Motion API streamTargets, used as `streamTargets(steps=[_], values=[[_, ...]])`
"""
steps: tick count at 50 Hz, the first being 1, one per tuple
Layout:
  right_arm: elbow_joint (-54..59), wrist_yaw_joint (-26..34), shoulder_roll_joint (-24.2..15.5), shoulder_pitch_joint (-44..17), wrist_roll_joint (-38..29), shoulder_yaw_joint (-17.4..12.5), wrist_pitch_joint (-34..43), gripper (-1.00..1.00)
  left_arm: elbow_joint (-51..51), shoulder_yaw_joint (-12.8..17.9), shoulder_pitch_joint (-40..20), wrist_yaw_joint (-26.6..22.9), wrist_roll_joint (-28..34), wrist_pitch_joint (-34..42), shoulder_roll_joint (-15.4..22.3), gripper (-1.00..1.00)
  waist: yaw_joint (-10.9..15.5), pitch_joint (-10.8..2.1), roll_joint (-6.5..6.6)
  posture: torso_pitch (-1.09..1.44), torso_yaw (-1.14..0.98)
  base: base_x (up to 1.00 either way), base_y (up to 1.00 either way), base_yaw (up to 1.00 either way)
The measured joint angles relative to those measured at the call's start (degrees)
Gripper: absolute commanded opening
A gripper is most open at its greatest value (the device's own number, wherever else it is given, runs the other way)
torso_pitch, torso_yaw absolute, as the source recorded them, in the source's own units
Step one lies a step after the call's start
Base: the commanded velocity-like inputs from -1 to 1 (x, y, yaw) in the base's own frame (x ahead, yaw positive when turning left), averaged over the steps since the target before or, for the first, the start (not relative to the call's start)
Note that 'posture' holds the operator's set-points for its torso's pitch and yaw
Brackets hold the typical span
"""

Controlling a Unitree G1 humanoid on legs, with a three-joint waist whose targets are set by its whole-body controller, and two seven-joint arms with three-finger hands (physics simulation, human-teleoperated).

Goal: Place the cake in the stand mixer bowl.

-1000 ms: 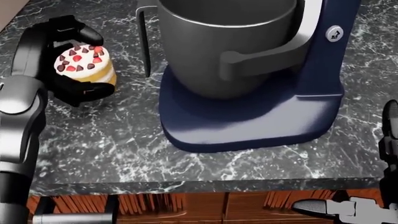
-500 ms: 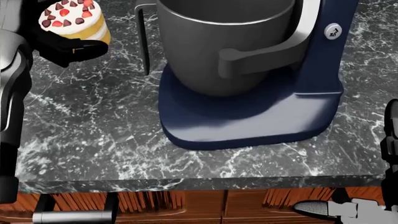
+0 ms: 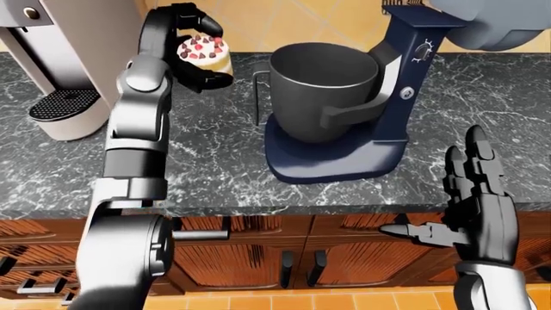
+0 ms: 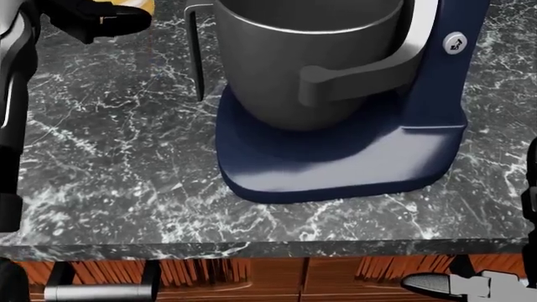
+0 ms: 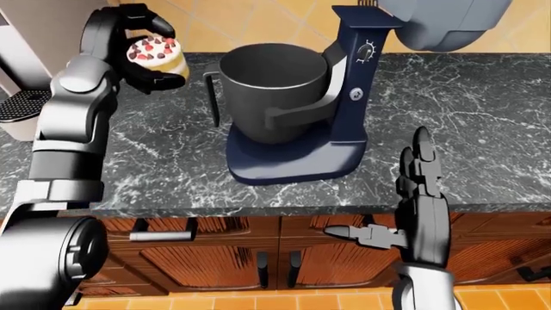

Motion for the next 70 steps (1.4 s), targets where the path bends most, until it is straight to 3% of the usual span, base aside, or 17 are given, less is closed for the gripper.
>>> streamTargets(steps=[28,41,70], values=[[0.7,0.8,0.8,1.5,1.3,-1.2,-3.1,1.0,3.2,-0.8,-11.8,-1.5,1.8,3.0,-0.9,-1.0,-0.1,0.53,-0.23,0.0,0.0,0.0,0.0,0.0],[0.1,1.3,1.0,1.9,2.8,-3.1,-3.6,1.0,4.9,-2.1,-15.3,-1.0,1.6,3.2,-3.8,-1.0,0.0,0.66,-0.5,0.0,0.0,0.0,0.0,0.0],[-0.8,2.2,1.3,2.0,3.3,-3.9,-3.1,1.0,1.6,-4.0,-14.3,-0.8,2.7,4.3,-9.8,-1.0,0.0,0.69,-0.81,0.0,0.0,0.0,0.0,0.0]])
